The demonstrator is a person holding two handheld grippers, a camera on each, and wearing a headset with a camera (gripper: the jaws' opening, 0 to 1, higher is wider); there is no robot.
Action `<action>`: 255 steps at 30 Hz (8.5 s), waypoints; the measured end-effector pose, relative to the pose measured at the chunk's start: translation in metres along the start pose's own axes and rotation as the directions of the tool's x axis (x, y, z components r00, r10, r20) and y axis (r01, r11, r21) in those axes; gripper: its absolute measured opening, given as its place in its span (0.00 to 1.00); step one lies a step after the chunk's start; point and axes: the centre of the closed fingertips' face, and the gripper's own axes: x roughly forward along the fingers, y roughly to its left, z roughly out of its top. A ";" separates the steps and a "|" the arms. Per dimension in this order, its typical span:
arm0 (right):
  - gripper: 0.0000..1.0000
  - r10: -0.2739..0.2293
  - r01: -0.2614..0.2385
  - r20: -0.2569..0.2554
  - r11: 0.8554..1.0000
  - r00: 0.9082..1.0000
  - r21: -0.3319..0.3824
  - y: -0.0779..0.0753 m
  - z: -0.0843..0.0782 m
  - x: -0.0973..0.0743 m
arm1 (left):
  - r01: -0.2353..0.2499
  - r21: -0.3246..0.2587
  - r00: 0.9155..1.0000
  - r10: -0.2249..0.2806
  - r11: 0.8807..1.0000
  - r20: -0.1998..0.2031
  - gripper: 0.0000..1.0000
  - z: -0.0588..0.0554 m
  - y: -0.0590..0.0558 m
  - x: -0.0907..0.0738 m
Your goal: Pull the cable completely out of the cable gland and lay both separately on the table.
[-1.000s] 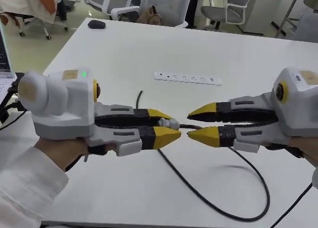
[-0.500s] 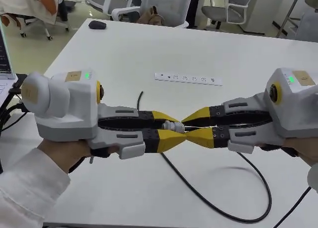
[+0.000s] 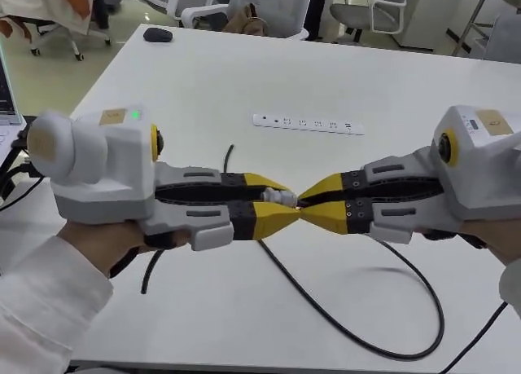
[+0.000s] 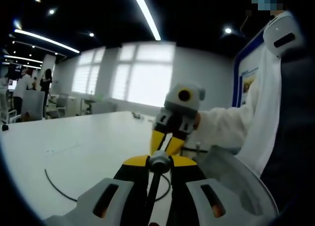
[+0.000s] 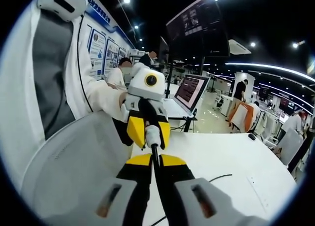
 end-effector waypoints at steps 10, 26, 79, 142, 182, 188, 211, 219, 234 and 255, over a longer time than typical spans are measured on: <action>0.03 -0.024 0.025 -0.025 1.000 0.999 0.020 -0.002 -0.012 -0.010 | -0.013 -0.003 1.000 0.013 1.000 0.002 0.18 -0.001 0.002 -0.005; 0.04 -0.064 0.068 -0.067 0.996 0.996 0.065 -0.006 -0.036 -0.026 | -0.035 0.004 0.999 0.035 0.999 -0.021 0.17 -0.005 0.008 -0.015; 0.08 -0.008 0.006 -0.053 0.999 0.999 -0.052 0.001 0.005 0.006 | -0.003 0.017 1.000 0.004 1.000 -0.014 0.17 0.005 -0.002 -0.005; 0.12 -0.087 0.091 -0.094 0.995 0.992 0.043 0.001 -0.026 -0.024 | 0.004 0.003 1.000 -0.004 1.000 0.023 0.17 0.011 -0.004 -0.008; 0.04 -0.058 0.058 -0.035 0.998 0.998 -0.013 0.004 -0.006 -0.014 | 0.026 -0.026 1.000 -0.026 0.999 0.008 0.17 0.007 -0.007 -0.005; 0.04 -0.072 0.072 -0.050 0.997 0.996 -0.003 0.001 -0.014 -0.024 | 0.003 -0.031 1.000 -0.002 1.000 0.018 0.17 0.010 -0.004 -0.010; 0.04 -0.079 0.081 -0.025 0.996 0.997 0.049 -0.004 -0.029 -0.032 | -0.071 -0.074 0.995 0.075 0.995 0.065 0.17 0.019 0.000 -0.007; 0.05 -0.076 0.076 0.001 0.996 0.997 0.054 -0.003 -0.025 -0.027 | -0.066 -0.075 0.996 0.070 0.995 0.051 0.17 0.019 -0.002 -0.007; 0.15 -0.062 0.061 0.028 0.998 0.998 0.009 -0.003 -0.008 -0.001 | -0.042 -0.087 0.998 0.046 0.995 0.050 0.17 0.014 -0.007 0.000; 0.03 -0.007 0.006 -0.062 1.000 0.998 -0.013 0.002 -0.026 -0.002 | -0.058 -0.131 0.992 0.072 0.990 0.102 0.17 0.007 -0.001 -0.003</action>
